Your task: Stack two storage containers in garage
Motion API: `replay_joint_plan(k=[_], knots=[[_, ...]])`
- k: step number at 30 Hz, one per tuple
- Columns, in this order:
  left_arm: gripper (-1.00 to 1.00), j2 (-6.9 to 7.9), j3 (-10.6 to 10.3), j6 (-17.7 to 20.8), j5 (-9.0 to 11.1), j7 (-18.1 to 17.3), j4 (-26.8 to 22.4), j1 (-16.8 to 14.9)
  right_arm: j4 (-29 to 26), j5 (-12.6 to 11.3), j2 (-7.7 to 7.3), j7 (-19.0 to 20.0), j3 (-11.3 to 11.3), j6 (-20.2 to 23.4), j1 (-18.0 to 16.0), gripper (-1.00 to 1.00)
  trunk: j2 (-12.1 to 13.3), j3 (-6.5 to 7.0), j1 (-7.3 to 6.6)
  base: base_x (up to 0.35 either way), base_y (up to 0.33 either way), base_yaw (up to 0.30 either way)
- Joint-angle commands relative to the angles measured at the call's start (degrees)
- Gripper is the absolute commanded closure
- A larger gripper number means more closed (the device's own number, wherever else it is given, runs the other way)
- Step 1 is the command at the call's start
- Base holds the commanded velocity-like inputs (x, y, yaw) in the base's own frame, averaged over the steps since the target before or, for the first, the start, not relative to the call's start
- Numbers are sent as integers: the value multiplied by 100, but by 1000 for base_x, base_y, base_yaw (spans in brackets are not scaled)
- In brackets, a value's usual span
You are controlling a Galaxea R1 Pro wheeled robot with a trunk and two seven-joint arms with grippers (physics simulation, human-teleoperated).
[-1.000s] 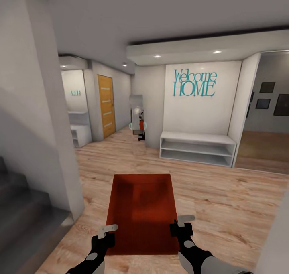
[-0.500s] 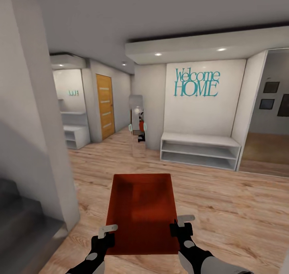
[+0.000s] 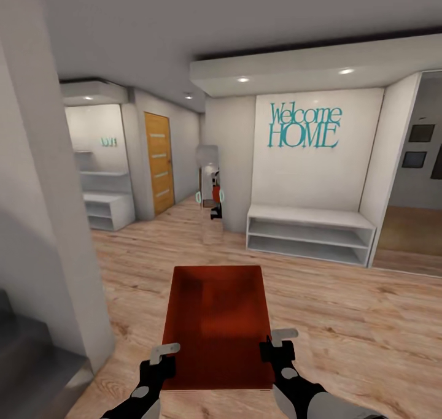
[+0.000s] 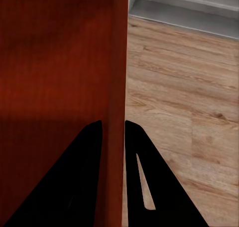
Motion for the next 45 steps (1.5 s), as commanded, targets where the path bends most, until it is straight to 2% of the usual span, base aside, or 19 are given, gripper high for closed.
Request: replay_joint_plan(k=[1, 45], knots=[[100, 12, 69, -87, -92, 60, -26, -6, 16, -49, 1, 161, -236, 9, -5, 100, -6, -8, 4, 322, 0, 0], [100, 16, 69, -94, -92, 60, -56, -6, 16, -49, -6, 161, -231, 7, -9, 100, -6, -8, 4, 322, 0, 0]])
